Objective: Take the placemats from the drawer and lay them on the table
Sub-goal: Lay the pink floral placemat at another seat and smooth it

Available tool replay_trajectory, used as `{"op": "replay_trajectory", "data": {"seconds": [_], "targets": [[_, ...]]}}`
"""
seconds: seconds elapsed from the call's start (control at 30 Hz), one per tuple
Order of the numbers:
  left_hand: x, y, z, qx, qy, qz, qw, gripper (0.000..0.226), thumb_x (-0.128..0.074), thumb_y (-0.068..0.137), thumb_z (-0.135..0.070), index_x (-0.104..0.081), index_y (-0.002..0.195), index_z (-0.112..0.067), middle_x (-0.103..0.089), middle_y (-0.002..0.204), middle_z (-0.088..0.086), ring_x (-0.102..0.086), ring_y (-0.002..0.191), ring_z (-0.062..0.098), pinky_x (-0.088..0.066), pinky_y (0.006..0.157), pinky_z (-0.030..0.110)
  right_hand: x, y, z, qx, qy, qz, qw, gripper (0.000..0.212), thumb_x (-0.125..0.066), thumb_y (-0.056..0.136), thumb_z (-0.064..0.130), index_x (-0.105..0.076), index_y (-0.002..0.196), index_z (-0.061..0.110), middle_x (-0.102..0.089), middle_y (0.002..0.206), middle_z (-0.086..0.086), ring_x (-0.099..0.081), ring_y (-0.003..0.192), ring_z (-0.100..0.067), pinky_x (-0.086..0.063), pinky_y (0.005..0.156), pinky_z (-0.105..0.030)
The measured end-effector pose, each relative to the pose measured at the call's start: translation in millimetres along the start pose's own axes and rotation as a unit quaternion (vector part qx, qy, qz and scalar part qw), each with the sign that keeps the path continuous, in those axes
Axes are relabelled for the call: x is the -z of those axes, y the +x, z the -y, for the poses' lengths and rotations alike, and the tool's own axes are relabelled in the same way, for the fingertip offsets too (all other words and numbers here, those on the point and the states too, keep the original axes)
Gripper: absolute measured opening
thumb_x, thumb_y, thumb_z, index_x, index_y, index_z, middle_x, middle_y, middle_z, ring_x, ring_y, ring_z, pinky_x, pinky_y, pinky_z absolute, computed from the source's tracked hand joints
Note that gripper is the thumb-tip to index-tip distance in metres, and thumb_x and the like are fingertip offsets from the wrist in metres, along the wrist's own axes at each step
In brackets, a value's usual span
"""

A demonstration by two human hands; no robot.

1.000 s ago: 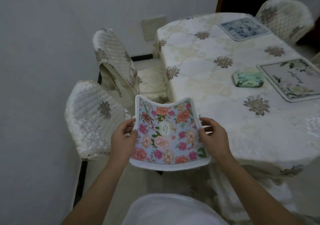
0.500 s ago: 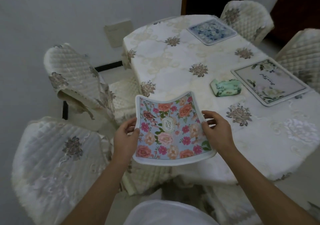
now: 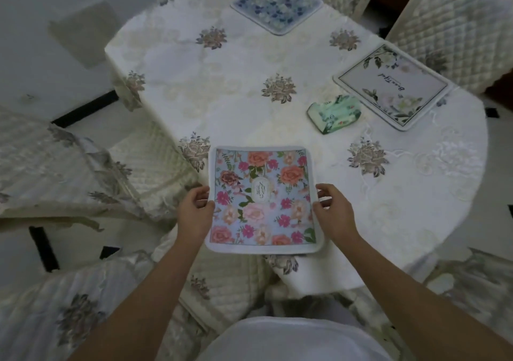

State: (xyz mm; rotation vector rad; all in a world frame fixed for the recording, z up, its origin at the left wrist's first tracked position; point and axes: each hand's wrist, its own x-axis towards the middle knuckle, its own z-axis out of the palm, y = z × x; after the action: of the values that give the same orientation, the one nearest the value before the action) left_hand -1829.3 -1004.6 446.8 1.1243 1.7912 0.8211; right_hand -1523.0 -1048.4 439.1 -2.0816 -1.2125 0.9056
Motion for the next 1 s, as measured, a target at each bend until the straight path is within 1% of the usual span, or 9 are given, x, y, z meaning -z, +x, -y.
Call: {"op": "replay_trajectory", "data": {"seconds": [0.1, 0.23, 0.3, 0.4, 0.5, 0.63, 0.7, 0.8, 1.0], "targets": [[0.6, 8.4, 13.5, 0.022, 0.032, 0.011, 0.999, 0.031, -0.064, 0.091, -0.002, -0.063, 0.121, -0.007, -0.068, 0.099, 0.005, -0.065, 0.087, 0.014, -0.06, 0.075, 0.036, -6.8, 1.8, -12.3, -0.017, -0.025, 0.023, 0.999, 0.036, -0.06, 0.091, 0.01, -0.056, 0.125, 0.021, -0.066, 0.095, 0.005, -0.06, 0.075, 0.0, -0.042, 0.058, -0.015], [-3.3, 9.6, 20.1, 0.048, 0.05, -0.001, 0.998, 0.031, -0.066, 0.09, -0.001, -0.063, 0.121, -0.004, -0.064, 0.086, -0.005, -0.062, 0.075, 0.005, -0.05, 0.061, 0.017, -7.1, 9.7, -22.5, -0.005, -0.05, 0.038, 0.998, 0.04, -0.061, 0.089, 0.008, -0.056, 0.126, 0.02, -0.059, 0.089, 0.007, -0.057, 0.073, -0.003, -0.04, 0.061, -0.017], [-5.7, 6.6, 20.2, 0.069, 0.043, -0.008, 0.997, 0.029, -0.067, 0.089, -0.001, -0.063, 0.117, -0.006, -0.064, 0.085, -0.004, -0.062, 0.075, 0.008, -0.052, 0.064, 0.024, -4.8, 18.9, -22.9, 0.011, -0.064, 0.045, 0.997, 0.04, -0.061, 0.089, 0.008, -0.056, 0.127, 0.02, -0.059, 0.098, 0.002, -0.057, 0.076, -0.007, -0.041, 0.066, -0.02], [-9.0, -3.9, 24.2, 0.097, 0.022, -0.009, 0.995, 0.025, -0.071, 0.086, -0.005, -0.062, 0.107, -0.015, -0.067, 0.087, 0.002, -0.067, 0.081, 0.022, -0.059, 0.075, 0.044, 1.8, 44.1, -17.7, 0.036, -0.074, 0.06, 0.995, 0.042, -0.061, 0.089, 0.007, -0.056, 0.129, 0.019, -0.057, 0.105, 0.002, -0.057, 0.085, -0.014, -0.044, 0.076, -0.025], [-12.5, -10.0, 27.9, 0.1, 0.02, -0.009, 0.995, 0.029, -0.074, 0.086, -0.014, -0.06, 0.111, -0.019, -0.069, 0.093, 0.002, -0.069, 0.085, 0.021, -0.06, 0.076, 0.045, 10.3, 76.7, -5.1, 0.08, -0.087, 0.085, 0.989, 0.046, -0.059, 0.087, 0.001, -0.058, 0.129, 0.019, -0.061, 0.109, -0.003, -0.058, 0.087, -0.017, -0.048, 0.079, -0.029], [-14.3, 9.8, 19.0, 0.019, 0.132, -0.035, 0.991, 0.04, -0.073, 0.088, -0.023, -0.059, 0.124, -0.012, -0.065, 0.107, 0.0, -0.063, 0.092, 0.014, -0.049, 0.074, 0.026, 17.6, 118.5, 4.0, 0.131, -0.1, 0.13, 0.978, 0.048, -0.059, 0.086, -0.003, -0.06, 0.129, 0.018, -0.062, 0.114, -0.006, -0.062, 0.092, -0.026, -0.054, 0.086, -0.042], [-14.3, 26.7, 9.1, -0.058, 0.214, -0.04, 0.974, 0.04, -0.072, 0.089, -0.026, -0.06, 0.124, -0.011, -0.06, 0.109, 0.002, -0.058, 0.098, 0.016, -0.046, 0.08, 0.03, 18.0, 133.4, 6.2, 0.132, -0.107, 0.143, 0.975, 0.049, -0.059, 0.085, -0.003, -0.06, 0.13, 0.017, -0.062, 0.116, -0.006, -0.062, 0.095, -0.026, -0.054, 0.09, -0.044], [-21.7, 58.6, -9.1, -0.162, 0.314, -0.04, 0.934, 0.04, -0.071, 0.088, -0.03, -0.063, 0.121, -0.011, -0.063, 0.115, 0.009, -0.057, 0.104, 0.026, -0.046, 0.086, 0.037, 17.8, 138.7, 7.0, 0.114, -0.091, 0.137, 0.98, 0.046, -0.063, 0.085, 0.003, -0.061, 0.129, 0.016, -0.064, 0.115, -0.007, -0.062, 0.095, -0.023, -0.052, 0.09, -0.036], [-47.1, 103.4, -34.7, -0.168, 0.373, 0.07, 0.91, 0.057, -0.071, 0.086, -0.033, -0.055, 0.135, -0.009, -0.06, 0.127, 0.02, -0.055, 0.116, 0.038, -0.045, 0.098, 0.046, 32.4, 95.1, -17.3, 0.015, -0.014, 0.082, 0.996, 0.044, -0.072, 0.083, 0.016, -0.061, 0.125, 0.016, -0.067, 0.101, 0.001, -0.065, 0.089, -0.018, -0.055, 0.083, -0.035]]}}
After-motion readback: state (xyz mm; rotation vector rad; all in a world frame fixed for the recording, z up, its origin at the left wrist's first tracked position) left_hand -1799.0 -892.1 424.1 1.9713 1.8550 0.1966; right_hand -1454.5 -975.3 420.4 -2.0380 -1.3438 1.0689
